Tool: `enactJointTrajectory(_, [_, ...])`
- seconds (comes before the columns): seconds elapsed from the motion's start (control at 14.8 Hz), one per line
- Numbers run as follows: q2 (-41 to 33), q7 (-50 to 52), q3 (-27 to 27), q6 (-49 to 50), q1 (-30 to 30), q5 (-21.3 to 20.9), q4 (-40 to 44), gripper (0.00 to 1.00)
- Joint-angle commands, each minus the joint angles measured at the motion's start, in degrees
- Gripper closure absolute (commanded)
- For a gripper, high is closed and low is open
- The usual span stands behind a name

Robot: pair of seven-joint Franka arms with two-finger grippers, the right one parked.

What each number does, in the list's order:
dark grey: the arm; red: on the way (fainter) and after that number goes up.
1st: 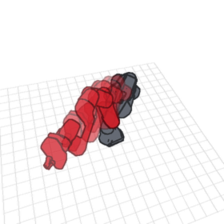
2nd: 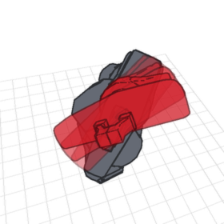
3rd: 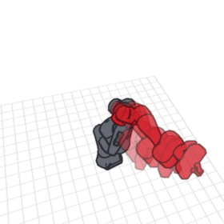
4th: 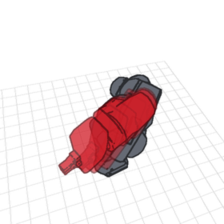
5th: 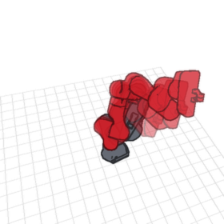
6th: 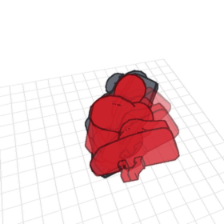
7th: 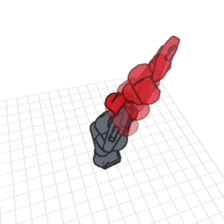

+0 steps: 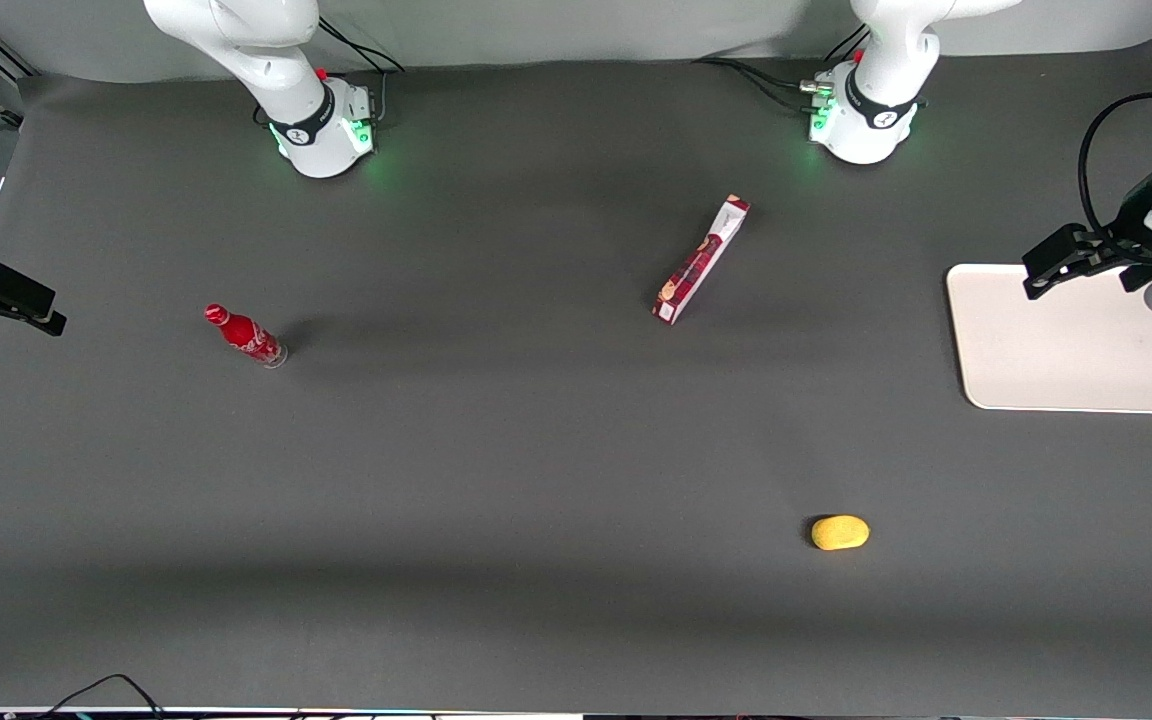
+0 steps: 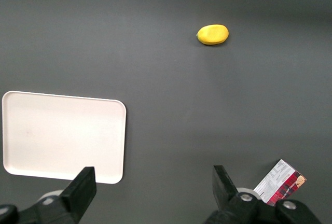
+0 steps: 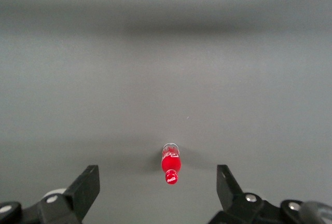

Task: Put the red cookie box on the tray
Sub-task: 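Move the left gripper over the red plaid cookie box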

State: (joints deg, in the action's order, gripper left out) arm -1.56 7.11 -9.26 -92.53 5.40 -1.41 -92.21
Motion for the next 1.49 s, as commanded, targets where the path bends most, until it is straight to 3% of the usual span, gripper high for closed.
enactJointTrajectory(0.0, [-0.47,-0.51,0.38,-0.54,-0.39,0.88,0.11,0.0])
enactJointTrajectory(0.34, [-0.29,-0.51,-0.05,1.91,-1.53,1.31,-1.29,0.0])
enactJointTrajectory(0.47, [-0.12,0.36,-4.25,4.73,-2.59,2.72,-3.84,0.0])
enactJointTrajectory(0.68, [-0.38,0.63,-9.62,0.79,-2.59,8.42,-10.77,0.0])
enactJointTrajectory(0.81, [-1.08,0.89,-15.4,-2.37,-2.5,9.14,-15.52,0.0])
enactJointTrajectory(1.08, [-5.56,7.82,-27.97,-16.06,-1.71,10.45,-30.01,0.0])
enactJointTrajectory(1.42, [-5.13,8.19,-36.78,-38.91,-1.45,13.8,-45.48,0.0])
